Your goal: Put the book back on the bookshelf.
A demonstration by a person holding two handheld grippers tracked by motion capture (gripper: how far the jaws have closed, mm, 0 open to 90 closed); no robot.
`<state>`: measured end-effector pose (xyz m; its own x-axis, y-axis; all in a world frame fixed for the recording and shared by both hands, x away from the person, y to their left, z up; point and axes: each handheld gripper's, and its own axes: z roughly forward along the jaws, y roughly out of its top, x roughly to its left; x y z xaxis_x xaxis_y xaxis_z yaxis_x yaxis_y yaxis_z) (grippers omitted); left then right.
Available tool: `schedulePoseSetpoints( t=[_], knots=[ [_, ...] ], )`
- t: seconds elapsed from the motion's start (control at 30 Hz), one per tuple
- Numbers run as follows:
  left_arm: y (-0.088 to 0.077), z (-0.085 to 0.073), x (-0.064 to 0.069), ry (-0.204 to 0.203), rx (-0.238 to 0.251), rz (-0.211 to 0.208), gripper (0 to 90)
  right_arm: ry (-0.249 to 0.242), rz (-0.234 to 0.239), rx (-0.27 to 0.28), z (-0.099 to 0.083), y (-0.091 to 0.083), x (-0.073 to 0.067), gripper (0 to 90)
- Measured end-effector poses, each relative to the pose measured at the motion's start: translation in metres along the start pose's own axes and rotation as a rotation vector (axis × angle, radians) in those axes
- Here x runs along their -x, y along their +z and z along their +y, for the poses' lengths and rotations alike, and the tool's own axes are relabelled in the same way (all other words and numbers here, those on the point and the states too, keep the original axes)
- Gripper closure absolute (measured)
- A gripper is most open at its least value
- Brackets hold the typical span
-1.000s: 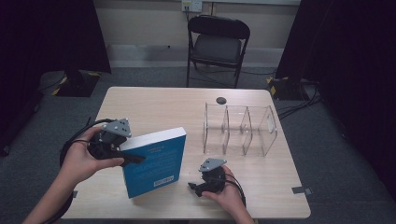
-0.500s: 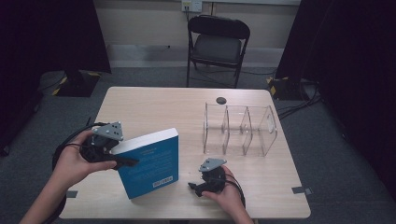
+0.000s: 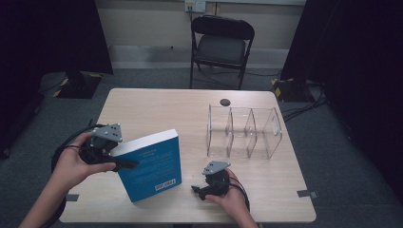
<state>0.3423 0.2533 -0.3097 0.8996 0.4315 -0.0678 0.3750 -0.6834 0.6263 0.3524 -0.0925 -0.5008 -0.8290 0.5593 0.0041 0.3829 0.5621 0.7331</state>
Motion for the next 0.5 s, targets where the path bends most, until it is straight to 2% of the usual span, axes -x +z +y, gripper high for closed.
schedulePoseSetpoints(
  t=[0.1,0.17,0.4,0.5],
  knots=[
    [0.0001,-0.0060,0.0016,0.016,0.022,0.017,60.0,-0.001,0.000,0.000,0.0000,0.0000,0.0000,15.6],
    [-0.0003,-0.0059,0.0026,0.026,0.013,0.017,59.8,-0.001,0.000,0.001,0.0000,0.0001,0.0001,15.6],
    [0.0000,-0.0089,0.0047,0.022,0.029,0.024,58.2,-0.001,0.000,0.001,0.0000,0.0001,0.0000,15.7],
    [0.0006,-0.0108,0.0054,0.008,0.048,0.024,57.3,-0.001,-0.001,0.000,0.0000,0.0000,0.0000,15.7]
  ],
)
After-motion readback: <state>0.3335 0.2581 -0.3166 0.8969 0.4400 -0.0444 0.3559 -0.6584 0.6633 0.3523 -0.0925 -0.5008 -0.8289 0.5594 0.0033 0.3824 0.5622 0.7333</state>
